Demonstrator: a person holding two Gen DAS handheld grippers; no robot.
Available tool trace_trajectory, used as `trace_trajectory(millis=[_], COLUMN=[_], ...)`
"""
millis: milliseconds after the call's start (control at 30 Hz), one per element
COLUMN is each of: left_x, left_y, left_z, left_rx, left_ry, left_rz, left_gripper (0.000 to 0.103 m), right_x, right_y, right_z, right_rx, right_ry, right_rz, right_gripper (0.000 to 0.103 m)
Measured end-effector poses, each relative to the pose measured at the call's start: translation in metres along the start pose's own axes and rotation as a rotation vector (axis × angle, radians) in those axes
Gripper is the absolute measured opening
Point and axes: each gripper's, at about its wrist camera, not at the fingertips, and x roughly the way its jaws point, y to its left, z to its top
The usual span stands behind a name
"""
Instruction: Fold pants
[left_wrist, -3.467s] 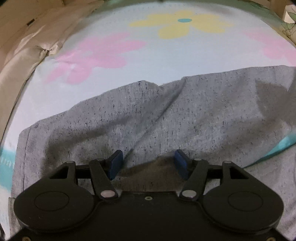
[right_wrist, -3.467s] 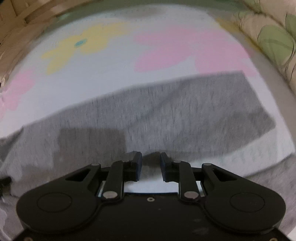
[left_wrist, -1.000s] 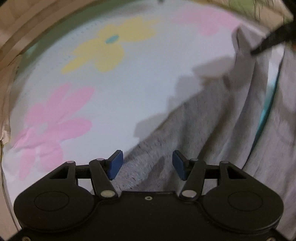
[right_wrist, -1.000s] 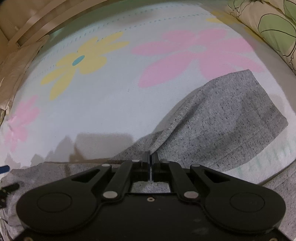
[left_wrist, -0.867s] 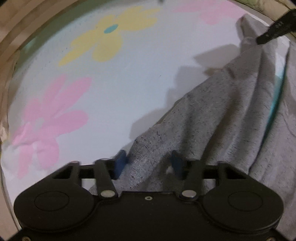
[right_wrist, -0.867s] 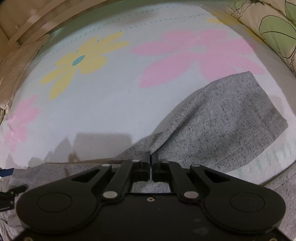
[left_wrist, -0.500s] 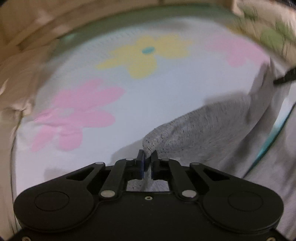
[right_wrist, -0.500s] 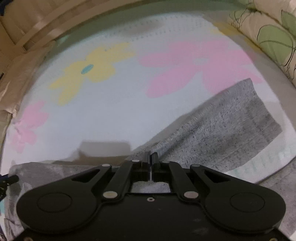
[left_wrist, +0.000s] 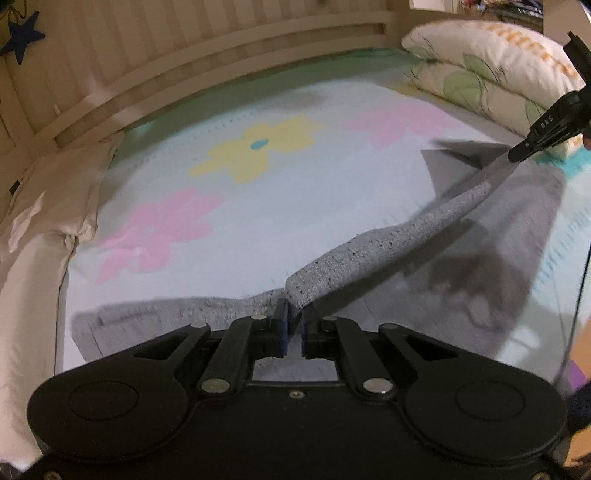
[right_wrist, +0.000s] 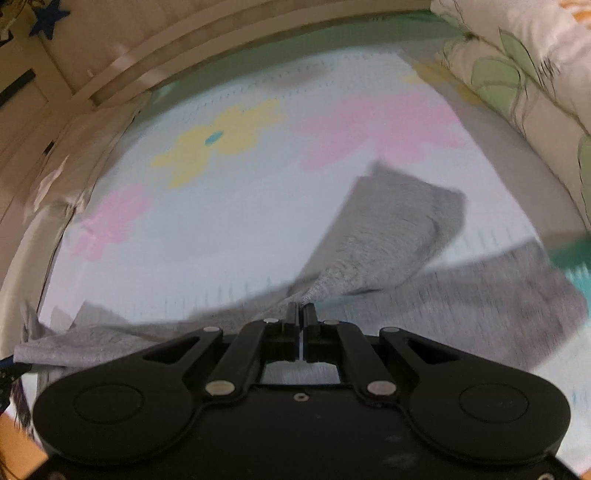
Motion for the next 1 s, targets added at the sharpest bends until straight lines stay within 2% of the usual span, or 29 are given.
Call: trace_trajectory(millis=[200, 333, 633, 767, 867, 933, 1000], left_x=[-0.002, 0.001, 0.021, 0.036, 0.044, 0.047, 0.041], left_y=[-0.021, -0.032, -0.043, -0.046, -0.045, -0.043, -0.042], left_z=[-0.036, -0.051, -0.066, -0.067, -0.069, -0.071, -0.066], left_rx=[-0.04, -0.06, -0.05, -0.033, -0.059, -0.111, -0.15], left_ry=[0.088, 0.127, 0.231, 0.308, 0.382, 0.443, 0.449], left_rz=[-0.01, -0.018, -0.026, -0.046, -0.12, -0.208, -0.302], left_gripper=[0.008, 0.009, 0.009, 0.014, 0.015, 0.015, 0.015], right_x=[0.007, 0.017, 0.034, 0.042, 0.045, 0.048, 0.047], right_y=[-0.029, -0.041, -0.037, -0.036, -0.033, -0.035, -0.037], right_z=[-0.045, -0.068, -0.083, -0.092, -0.096, -0.097, -0.096], right_rx=[0.011, 0.012, -0.026, -0.04, -0.049, -0.046, -0.041], right_ry=[0.106, 0.13, 0.136, 0.149, 0.158, 0.178, 0.2], right_rz=[0.043, 0.041, 0.015, -0.002, -0.019, -0.024, -0.021], right_gripper=[0.002, 0.002, 0.002, 0.003, 0.004, 0.01, 0.012])
